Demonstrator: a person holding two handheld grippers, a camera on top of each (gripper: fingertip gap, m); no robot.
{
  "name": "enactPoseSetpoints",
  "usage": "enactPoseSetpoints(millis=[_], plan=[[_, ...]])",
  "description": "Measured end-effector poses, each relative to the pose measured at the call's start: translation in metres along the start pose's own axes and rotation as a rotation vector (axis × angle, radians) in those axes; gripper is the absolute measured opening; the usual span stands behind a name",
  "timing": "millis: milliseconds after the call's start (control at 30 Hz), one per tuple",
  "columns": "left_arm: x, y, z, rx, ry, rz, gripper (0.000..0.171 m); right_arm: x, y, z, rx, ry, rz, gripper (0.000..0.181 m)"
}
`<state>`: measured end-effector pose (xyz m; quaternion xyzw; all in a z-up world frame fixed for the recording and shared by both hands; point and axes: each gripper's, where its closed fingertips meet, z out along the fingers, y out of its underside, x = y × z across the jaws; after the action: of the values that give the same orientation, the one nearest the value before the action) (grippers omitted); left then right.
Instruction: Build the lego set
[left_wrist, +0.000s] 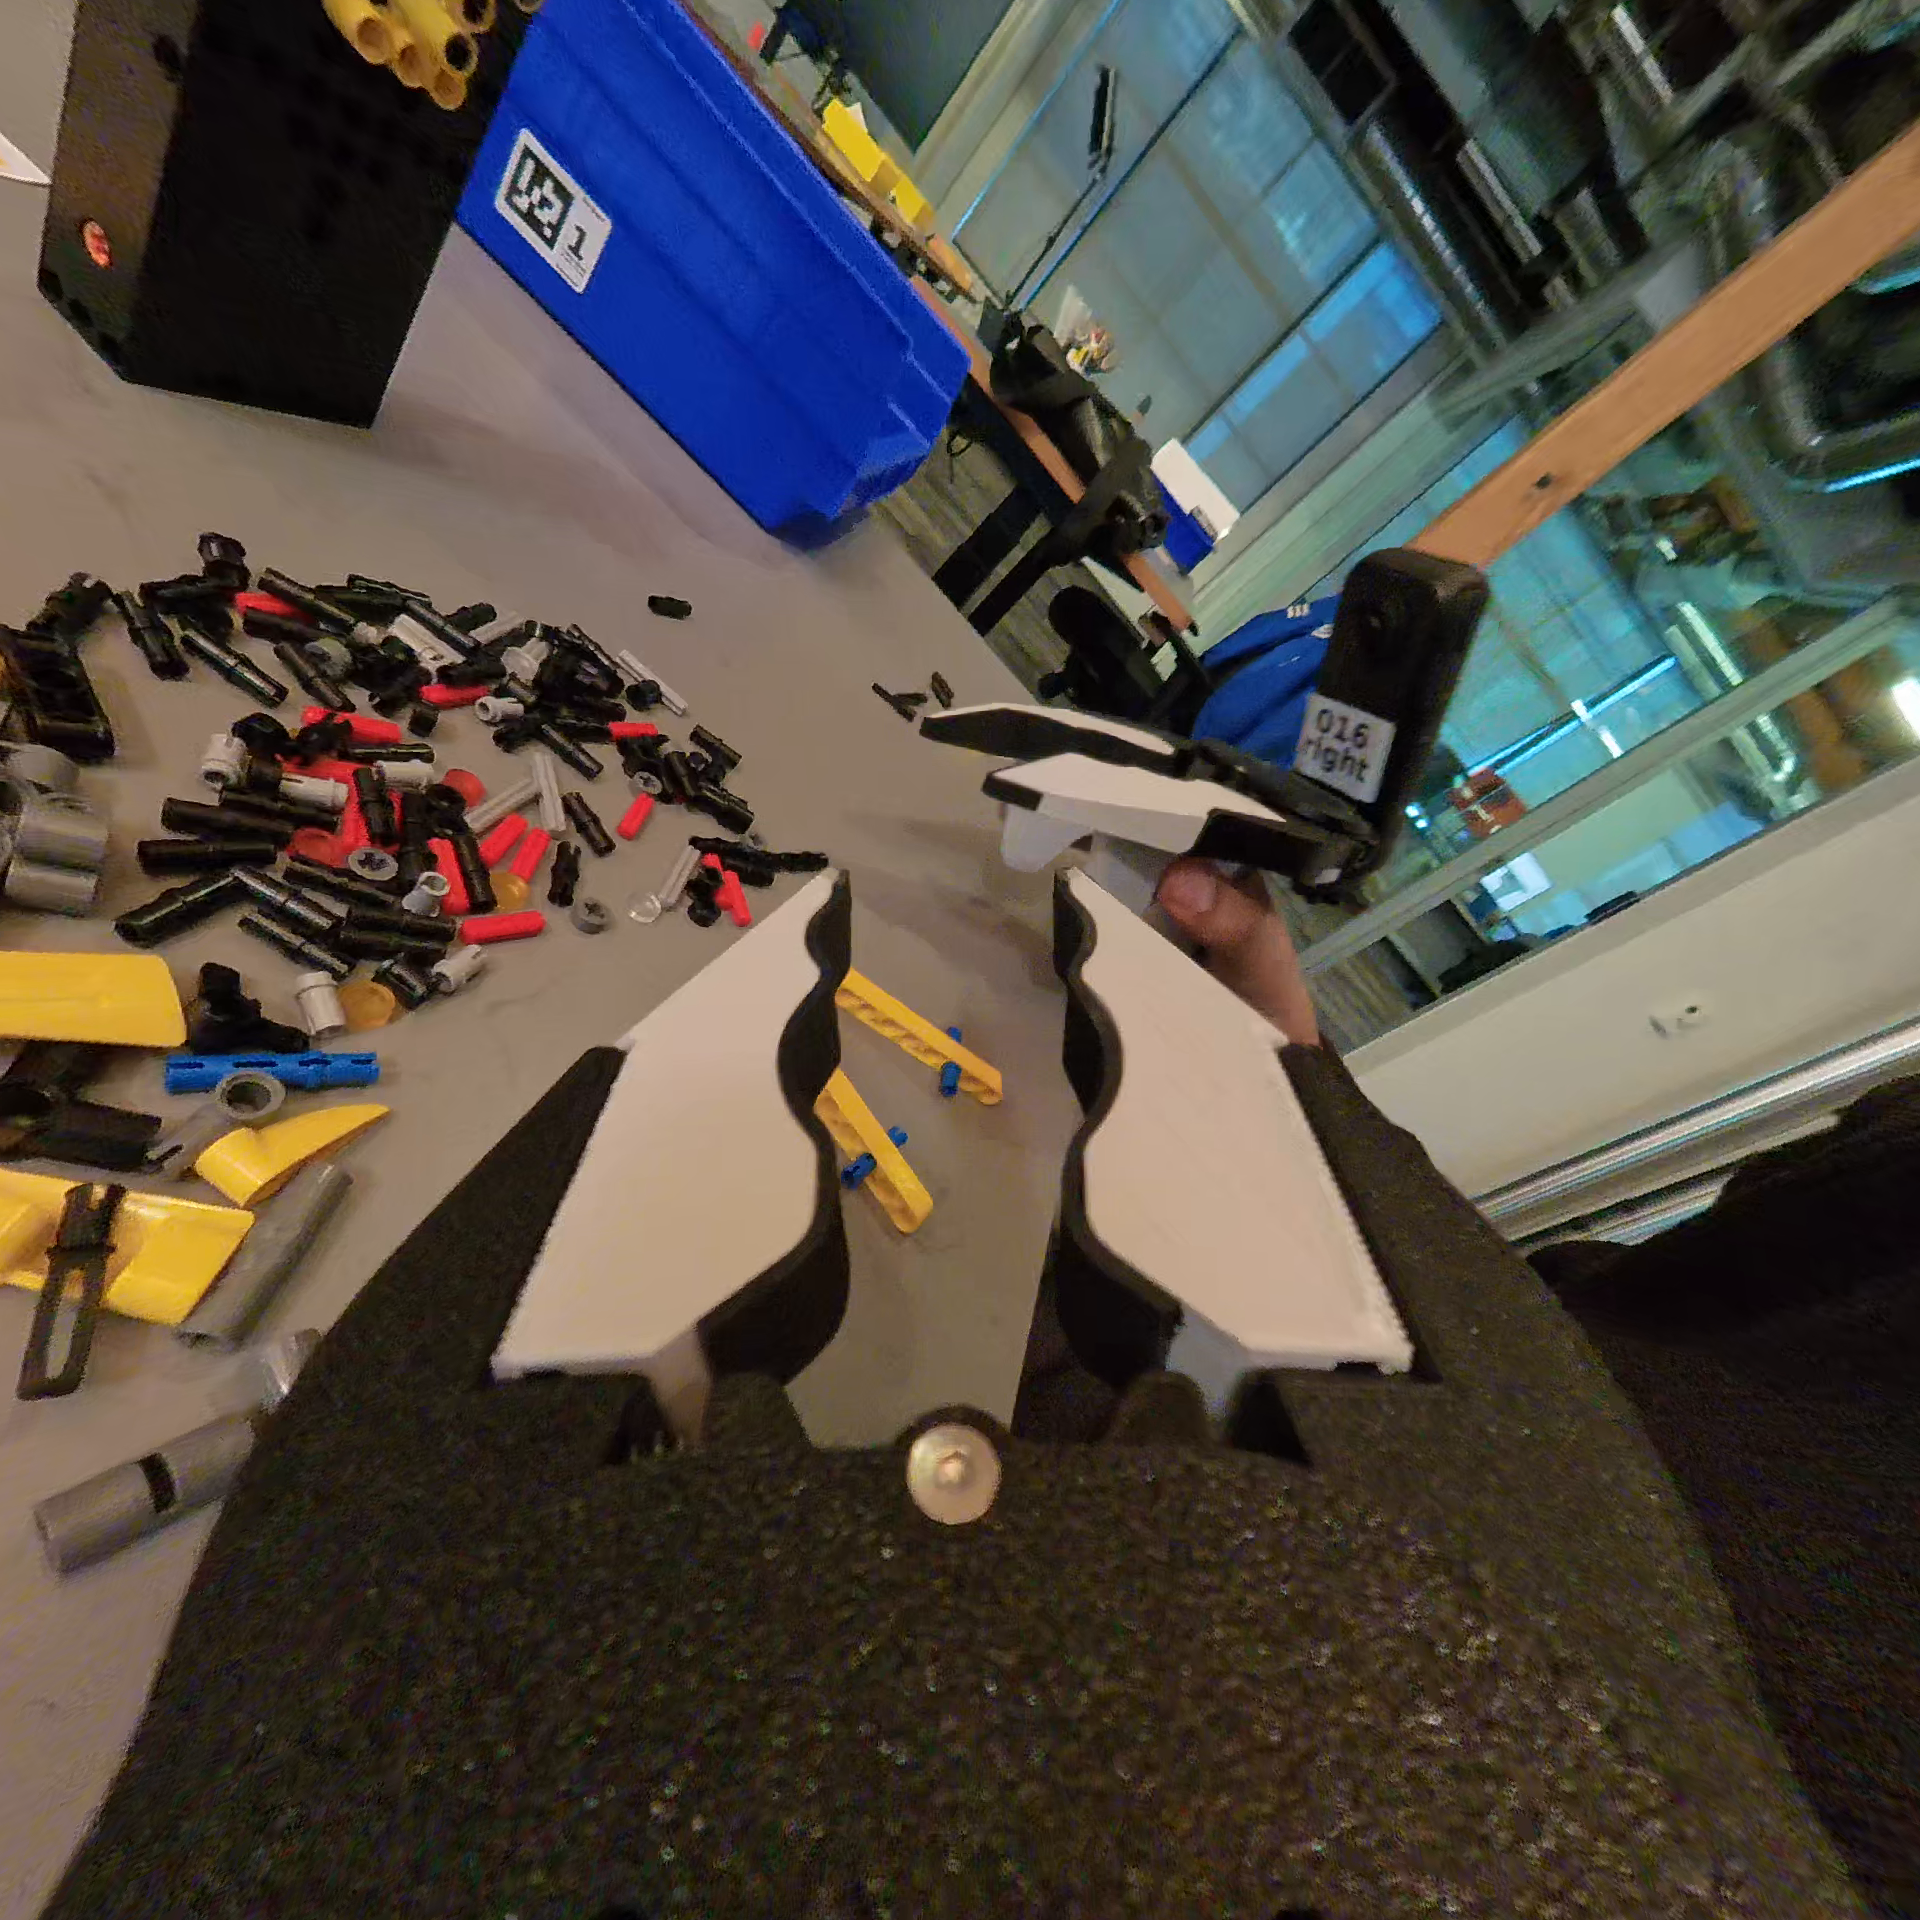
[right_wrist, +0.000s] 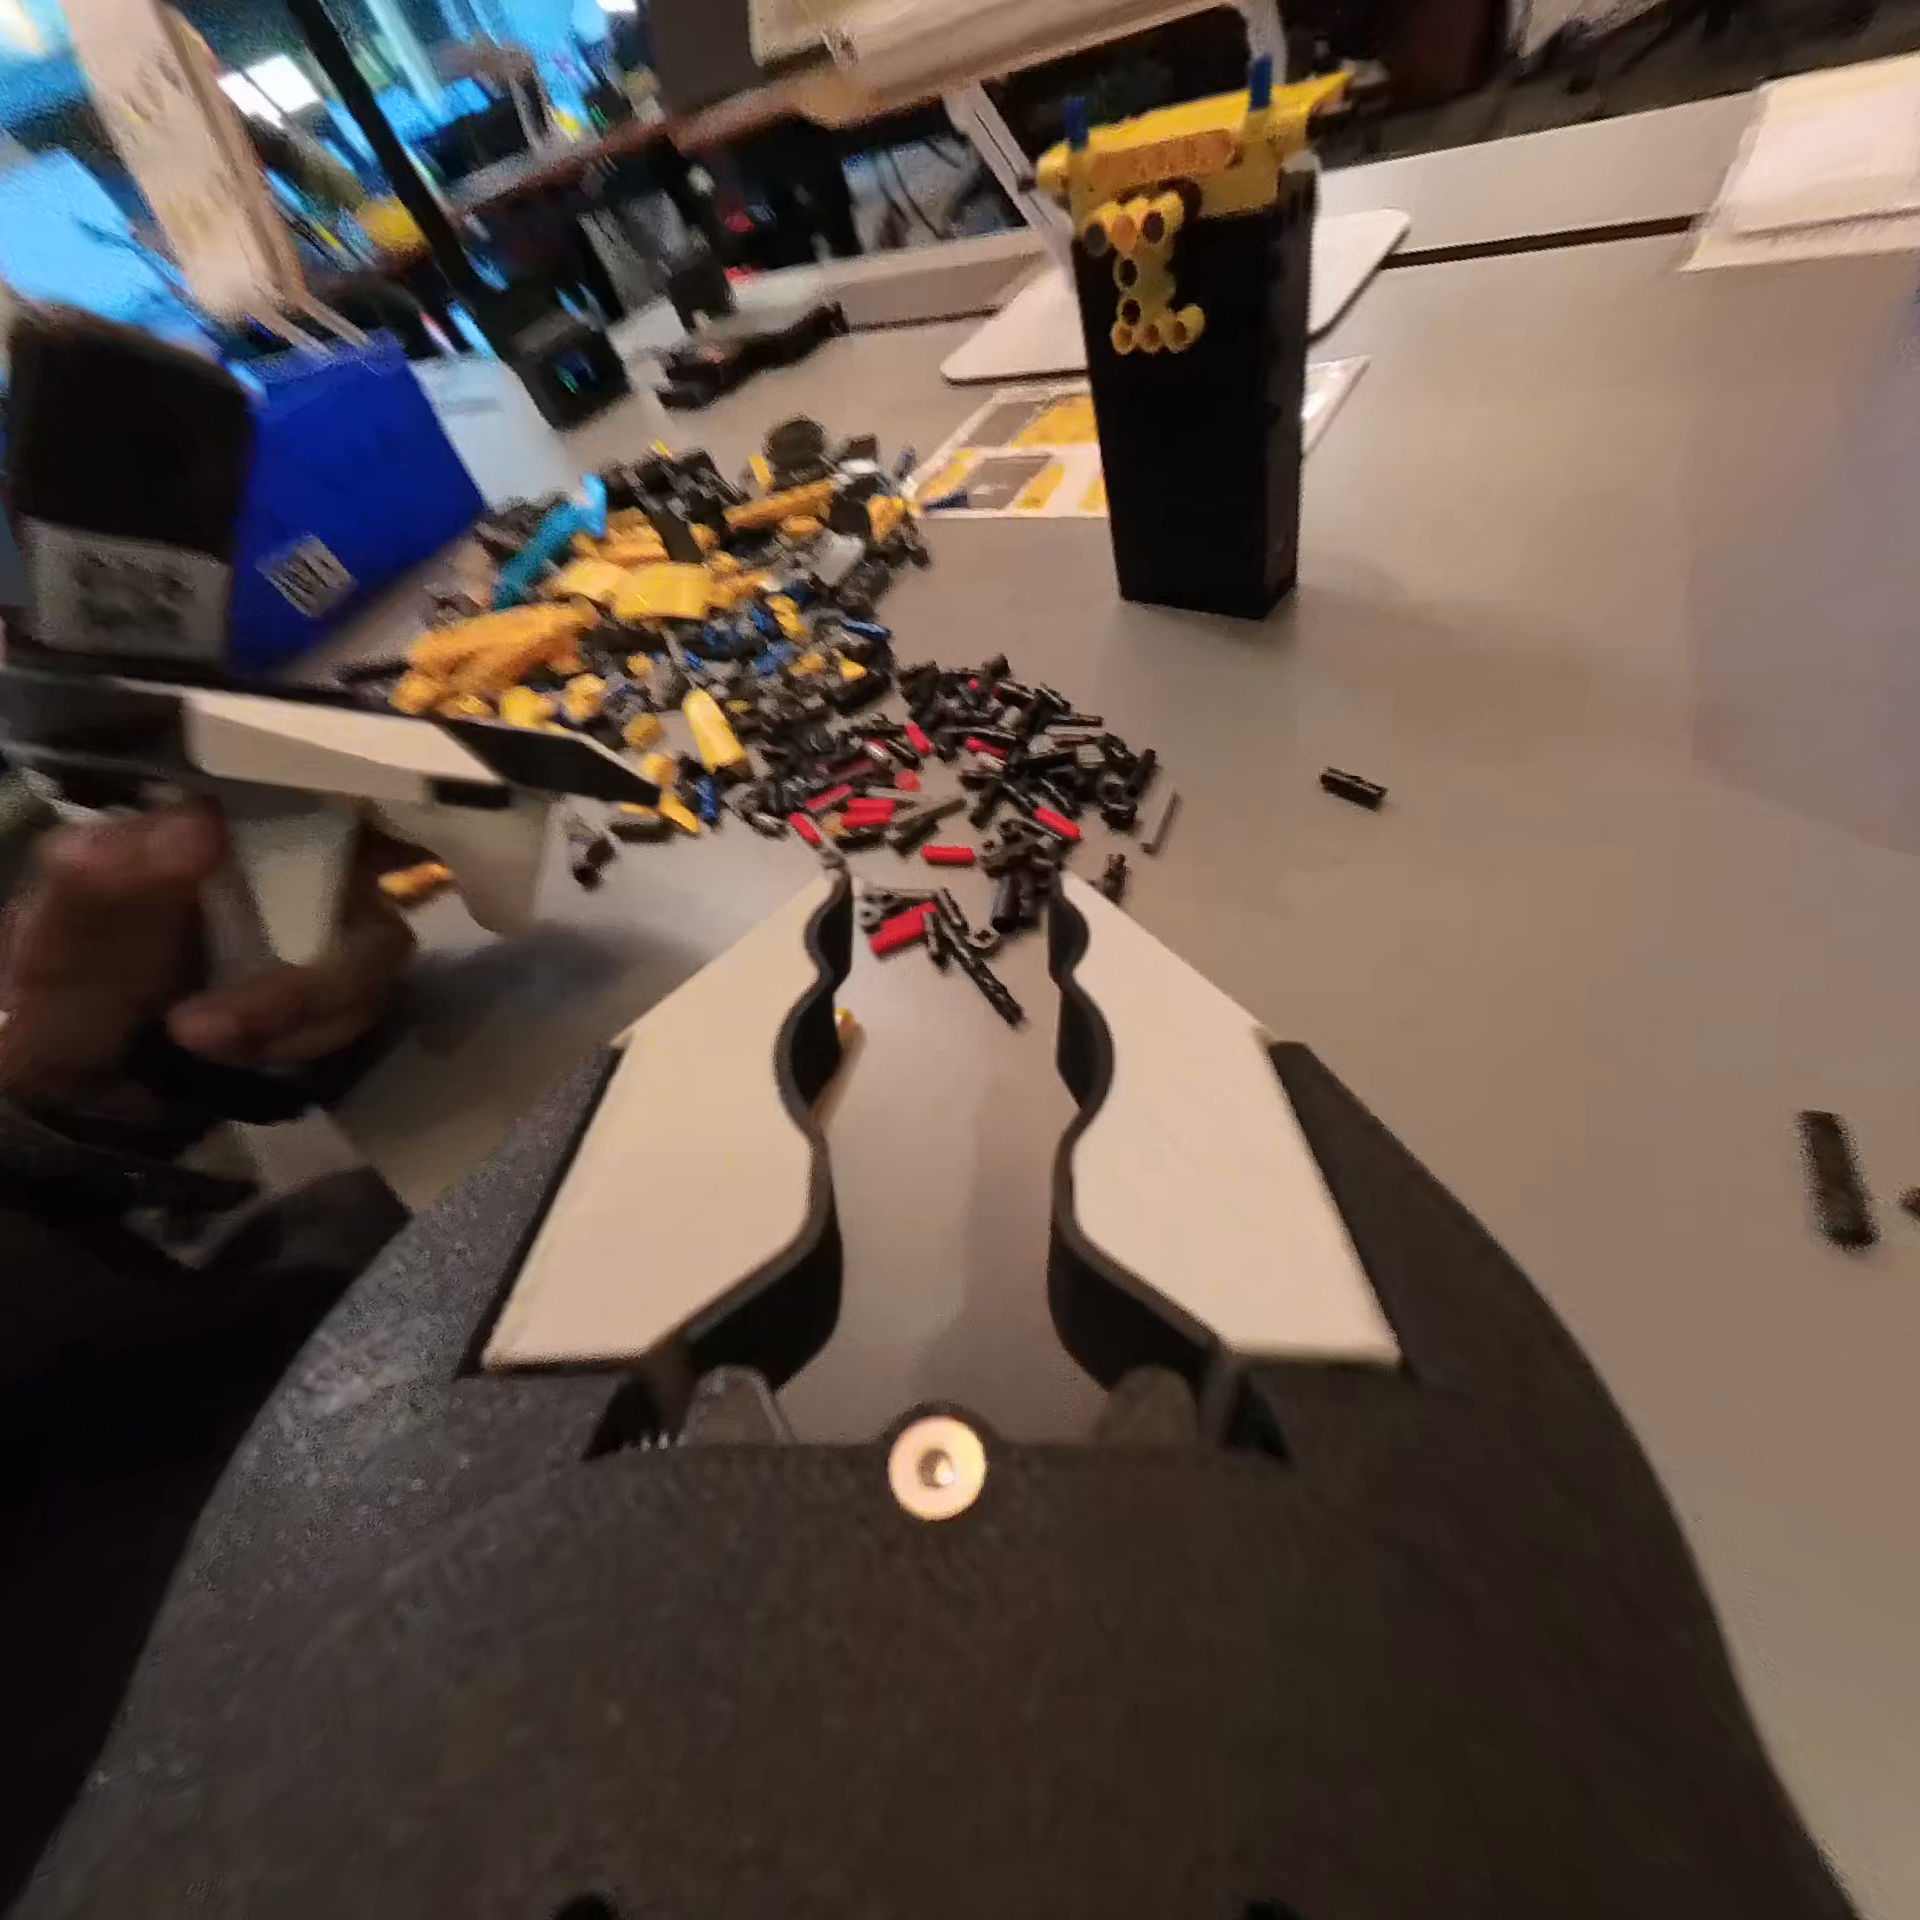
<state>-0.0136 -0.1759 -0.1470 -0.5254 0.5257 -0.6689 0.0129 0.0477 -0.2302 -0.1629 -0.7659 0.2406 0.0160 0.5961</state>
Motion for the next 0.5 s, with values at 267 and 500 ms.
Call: enactPoseSetpoints(millis=[267,500], plan=[[0.007,-0.005,-0.005,0.04,0.063,-0.011,0.038,-0.014,-0.027,-0.02,0.234,-0.29,0.24,0.018],[0.006,-0.008,-0.009,0.07,0.076,-0.034,0.039,-0.017,-0.031,-0.027,0.278,-0.31,0.223,0.018]])
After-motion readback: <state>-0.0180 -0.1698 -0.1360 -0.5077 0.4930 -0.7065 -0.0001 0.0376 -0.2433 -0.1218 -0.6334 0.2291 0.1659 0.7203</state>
